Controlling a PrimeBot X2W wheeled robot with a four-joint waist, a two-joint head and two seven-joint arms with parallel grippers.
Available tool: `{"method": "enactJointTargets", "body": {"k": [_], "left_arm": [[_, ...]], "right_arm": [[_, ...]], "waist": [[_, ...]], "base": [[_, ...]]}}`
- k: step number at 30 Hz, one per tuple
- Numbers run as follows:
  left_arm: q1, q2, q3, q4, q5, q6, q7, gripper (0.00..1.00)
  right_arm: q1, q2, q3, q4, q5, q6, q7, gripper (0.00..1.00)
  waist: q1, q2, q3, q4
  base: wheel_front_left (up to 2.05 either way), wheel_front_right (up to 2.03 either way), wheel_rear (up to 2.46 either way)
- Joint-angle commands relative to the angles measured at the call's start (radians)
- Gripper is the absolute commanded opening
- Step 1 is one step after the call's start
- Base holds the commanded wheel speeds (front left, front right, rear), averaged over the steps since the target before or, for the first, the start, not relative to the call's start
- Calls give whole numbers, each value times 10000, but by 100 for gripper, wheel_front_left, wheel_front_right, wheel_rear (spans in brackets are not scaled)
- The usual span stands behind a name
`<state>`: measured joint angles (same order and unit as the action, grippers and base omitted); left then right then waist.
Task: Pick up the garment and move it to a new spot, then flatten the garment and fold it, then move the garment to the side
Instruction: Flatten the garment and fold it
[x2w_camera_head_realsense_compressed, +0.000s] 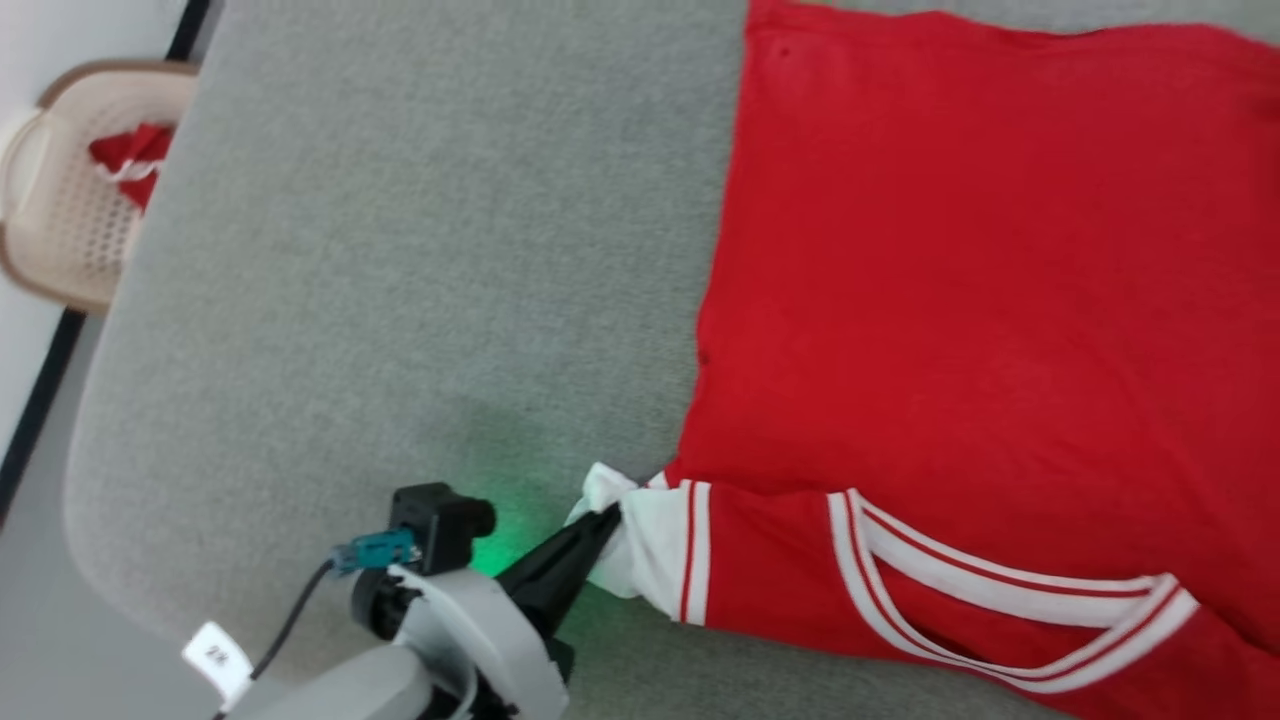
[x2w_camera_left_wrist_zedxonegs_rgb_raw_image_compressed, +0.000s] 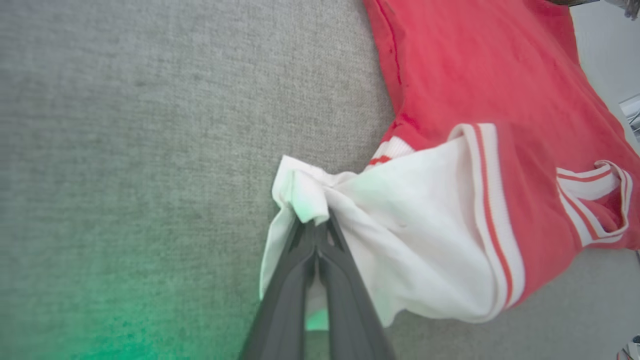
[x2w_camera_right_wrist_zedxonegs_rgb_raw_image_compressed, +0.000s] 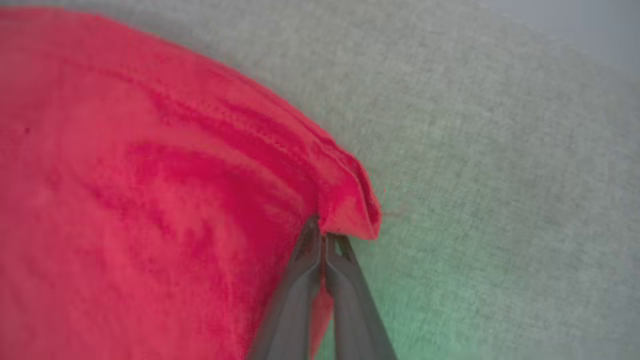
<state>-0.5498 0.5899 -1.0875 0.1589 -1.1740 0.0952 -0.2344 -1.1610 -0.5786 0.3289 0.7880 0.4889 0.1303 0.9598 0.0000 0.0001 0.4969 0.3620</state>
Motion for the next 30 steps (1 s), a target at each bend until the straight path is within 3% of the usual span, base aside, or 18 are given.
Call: {"method": "enactJointTargets", "body": {"k": [1, 8, 14, 18, 22, 30], "left_arm": [[368, 454, 11, 545, -121, 434, 134, 0], [632, 936, 139, 247, -204, 745, 153, 0], [770, 1212, 211, 15, -263, 908, 165, 0], [844, 1286, 222, -138, -282, 936, 179, 0], [849, 1283, 187, -220, -320, 937, 222, 0], [878, 1186, 203, -83, -418, 791, 222, 0]], "right_arm": [[1122, -17, 453, -136, 370, 9, 372, 0], [3571, -1532, 904, -3498, 2056, 3, 90, 0], [6551, -2151, -50, -5446, 2842, 0, -526, 0], [8812, -1842, -993, -6145, 2882, 0, -753, 0], [10821, -1112, -1844, -6602, 2626, 0, -838, 0], [12493, 258, -2652, -6993, 1643, 0, -1310, 0]], "waist": [[0, -1, -460, -496], [0, -1, -1090, -1352], [0, -1, -1500, -1900], [0, -1, -1745, -2106], [0, -1, -1914, -2209], [0, -1, -2080, -2307]], "base": [[0, 0, 0], [0, 0, 0], [0, 0, 0], [0, 0, 0], [0, 0, 0], [0, 0, 0]]}}
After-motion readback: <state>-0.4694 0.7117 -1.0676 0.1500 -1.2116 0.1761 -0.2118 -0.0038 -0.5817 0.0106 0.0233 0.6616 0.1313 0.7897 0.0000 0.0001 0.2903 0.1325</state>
